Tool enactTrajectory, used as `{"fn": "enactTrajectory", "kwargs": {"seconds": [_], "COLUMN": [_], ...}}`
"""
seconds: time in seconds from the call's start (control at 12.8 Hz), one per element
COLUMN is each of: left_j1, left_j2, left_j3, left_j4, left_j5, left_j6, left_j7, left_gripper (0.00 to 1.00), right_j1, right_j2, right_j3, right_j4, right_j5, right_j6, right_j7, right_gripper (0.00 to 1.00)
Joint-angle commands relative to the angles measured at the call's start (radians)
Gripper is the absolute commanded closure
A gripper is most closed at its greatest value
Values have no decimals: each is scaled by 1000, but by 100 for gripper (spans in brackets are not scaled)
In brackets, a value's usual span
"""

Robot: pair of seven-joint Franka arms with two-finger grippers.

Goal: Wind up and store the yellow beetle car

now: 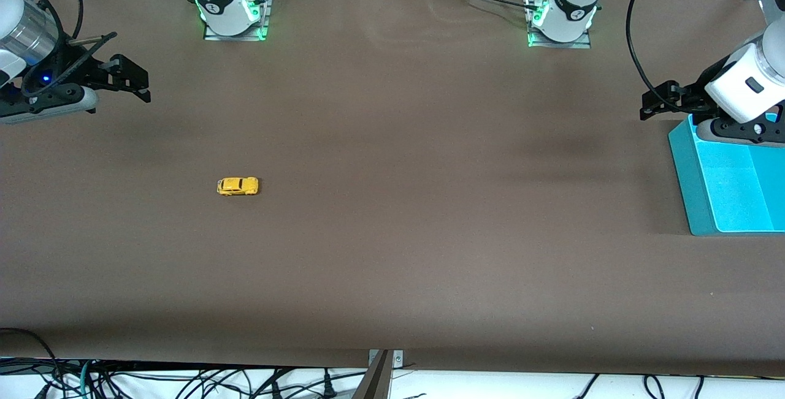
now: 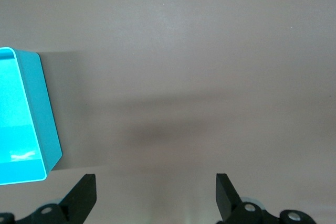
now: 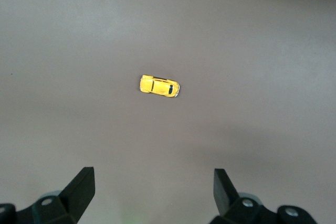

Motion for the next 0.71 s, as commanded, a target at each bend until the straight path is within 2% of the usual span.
{"fn": "enactTrajectory", "kwargs": {"seconds": [0.0, 0.63], "left_j1": [3, 3], "left_j2": [17, 19], "left_j3": [-3, 2], "left_j4": [36, 36], "left_j5": [6, -15], "left_j6": [-23, -26], "left_j7": [17, 14], "left_gripper": [0, 0], "right_j1": [11, 12], "right_j2": [8, 8], "right_j3": [-9, -9], "right_j4": [27, 27], "right_j5": [-12, -8], "right_j6": [-24, -26], "right_j7": [13, 15], "right_gripper": [0, 0]}}
